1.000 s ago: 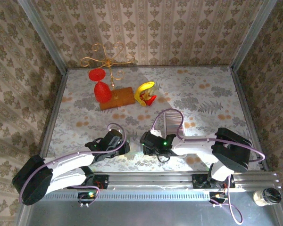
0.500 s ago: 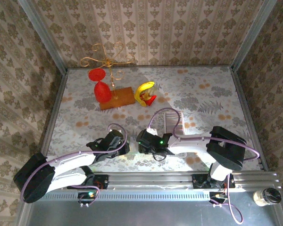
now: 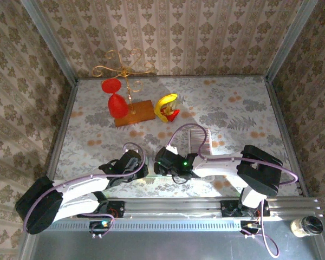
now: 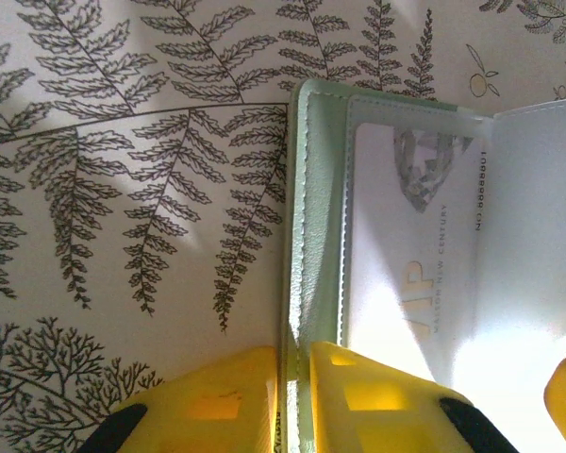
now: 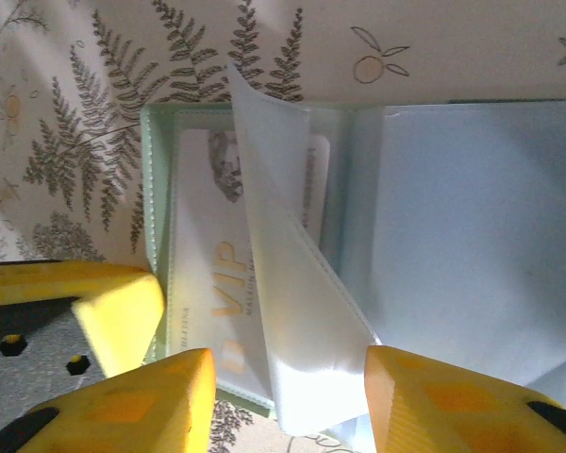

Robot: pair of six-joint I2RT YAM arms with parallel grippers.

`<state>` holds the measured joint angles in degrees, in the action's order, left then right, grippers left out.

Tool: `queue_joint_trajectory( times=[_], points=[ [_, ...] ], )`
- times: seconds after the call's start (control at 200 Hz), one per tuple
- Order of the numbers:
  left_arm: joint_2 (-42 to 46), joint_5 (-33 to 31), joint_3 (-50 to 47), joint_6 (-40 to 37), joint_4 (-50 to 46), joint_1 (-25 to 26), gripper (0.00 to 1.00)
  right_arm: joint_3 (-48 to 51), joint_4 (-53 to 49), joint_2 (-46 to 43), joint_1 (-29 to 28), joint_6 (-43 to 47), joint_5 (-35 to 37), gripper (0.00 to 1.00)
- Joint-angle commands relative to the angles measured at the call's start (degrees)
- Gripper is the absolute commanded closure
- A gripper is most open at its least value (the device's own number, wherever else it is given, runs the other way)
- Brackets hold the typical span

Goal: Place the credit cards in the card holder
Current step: Flip over the card slot in the card holder.

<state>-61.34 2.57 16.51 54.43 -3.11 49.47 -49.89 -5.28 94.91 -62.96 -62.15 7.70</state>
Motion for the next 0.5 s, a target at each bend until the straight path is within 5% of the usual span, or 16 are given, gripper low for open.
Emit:
queue_joint_trajectory(
  times=[0.0, 0.495],
  points=[
    [0.12, 0.84, -1.4, 0.94, 0.02, 0.65, 0.84, -0.6, 3.19, 1.24, -0.41, -1.76, -1.1, 0.54],
    [4.06, -1.01, -1.85, 0.77, -3.3, 0.79, 0.86, -0.21, 10.5, 3.43, -0.41, -4.2, -4.52, 0.54]
  ],
)
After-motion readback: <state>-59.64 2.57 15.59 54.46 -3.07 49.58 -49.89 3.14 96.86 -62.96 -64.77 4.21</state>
